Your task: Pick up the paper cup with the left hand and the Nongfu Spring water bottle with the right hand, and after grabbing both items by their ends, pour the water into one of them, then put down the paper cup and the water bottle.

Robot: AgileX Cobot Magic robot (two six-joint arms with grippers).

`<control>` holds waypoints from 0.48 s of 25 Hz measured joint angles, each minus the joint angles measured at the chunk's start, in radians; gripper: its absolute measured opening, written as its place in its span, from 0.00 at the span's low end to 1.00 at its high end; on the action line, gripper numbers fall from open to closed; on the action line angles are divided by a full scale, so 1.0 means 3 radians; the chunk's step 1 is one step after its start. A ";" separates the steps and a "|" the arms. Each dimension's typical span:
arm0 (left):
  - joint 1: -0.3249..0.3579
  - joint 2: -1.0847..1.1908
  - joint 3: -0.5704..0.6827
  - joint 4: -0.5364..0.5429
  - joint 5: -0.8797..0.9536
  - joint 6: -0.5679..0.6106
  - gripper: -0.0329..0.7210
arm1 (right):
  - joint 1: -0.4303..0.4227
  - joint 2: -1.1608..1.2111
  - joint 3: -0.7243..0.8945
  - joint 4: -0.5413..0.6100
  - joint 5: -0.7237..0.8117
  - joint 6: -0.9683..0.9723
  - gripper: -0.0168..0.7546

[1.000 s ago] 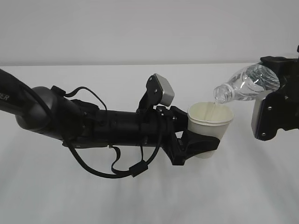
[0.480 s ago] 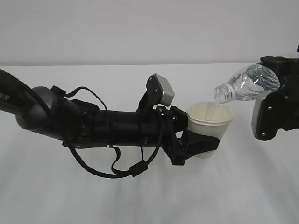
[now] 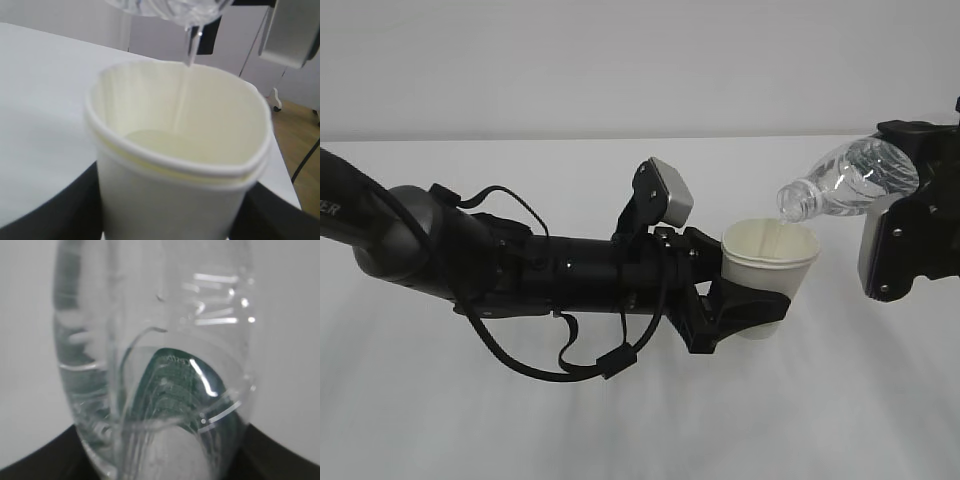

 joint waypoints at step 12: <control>0.0000 0.0000 0.0000 -0.0006 0.0000 0.0000 0.66 | 0.0000 -0.0006 0.0000 0.0000 -0.0013 0.0000 0.53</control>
